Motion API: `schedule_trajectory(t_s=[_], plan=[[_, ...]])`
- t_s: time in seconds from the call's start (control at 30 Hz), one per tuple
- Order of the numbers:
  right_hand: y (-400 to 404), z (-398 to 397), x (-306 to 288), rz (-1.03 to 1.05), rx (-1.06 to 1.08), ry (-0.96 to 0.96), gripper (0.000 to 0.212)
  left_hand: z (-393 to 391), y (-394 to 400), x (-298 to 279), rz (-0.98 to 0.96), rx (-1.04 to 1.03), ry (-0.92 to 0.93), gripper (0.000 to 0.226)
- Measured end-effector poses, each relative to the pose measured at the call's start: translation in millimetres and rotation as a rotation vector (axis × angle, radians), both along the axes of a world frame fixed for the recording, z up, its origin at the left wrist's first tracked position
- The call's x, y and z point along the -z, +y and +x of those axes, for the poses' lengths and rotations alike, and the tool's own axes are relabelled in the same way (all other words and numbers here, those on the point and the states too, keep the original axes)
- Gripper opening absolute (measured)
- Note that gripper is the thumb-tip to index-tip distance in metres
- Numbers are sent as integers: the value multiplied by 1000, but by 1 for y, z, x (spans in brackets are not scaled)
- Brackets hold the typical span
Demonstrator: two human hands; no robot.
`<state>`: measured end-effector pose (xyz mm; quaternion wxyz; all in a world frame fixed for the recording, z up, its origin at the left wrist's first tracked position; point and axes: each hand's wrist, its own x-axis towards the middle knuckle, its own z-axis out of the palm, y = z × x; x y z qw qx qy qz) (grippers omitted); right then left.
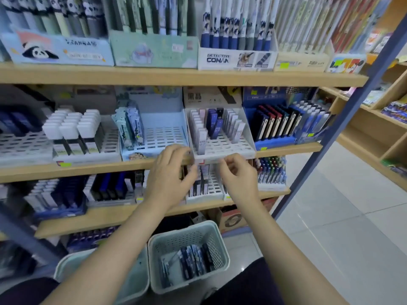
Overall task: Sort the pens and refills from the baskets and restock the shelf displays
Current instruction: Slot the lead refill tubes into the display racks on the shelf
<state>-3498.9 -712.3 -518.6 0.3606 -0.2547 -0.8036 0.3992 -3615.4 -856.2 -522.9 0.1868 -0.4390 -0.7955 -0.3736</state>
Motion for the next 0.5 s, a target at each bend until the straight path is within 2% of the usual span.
schedule_trajectory(t_s=[0.07,0.13,0.23,0.3,0.37,0.43,0.5], plan=[[-18,5,35,43,-17,-111,16,10,-25,41,-29,-48,19,38],[-29,0,78,63,-46,-258,18,10,-48,91,-177,-78,-57,40],[-32,-12,148,-51,-96,-478,19,-1,-75,162,-430,-165,-199,38],[-32,-21,205,-131,-148,-627,24,-8,-91,207,-590,-204,-319,50],[-31,-28,269,-222,-221,-718,37,-11,-101,247,-683,-212,-416,61],[-33,-27,331,-346,-228,-850,60,-8,-109,285,-711,-189,-481,67],[-40,-25,360,-393,-212,-928,66,-6,-114,319,-735,-178,-521,73]])
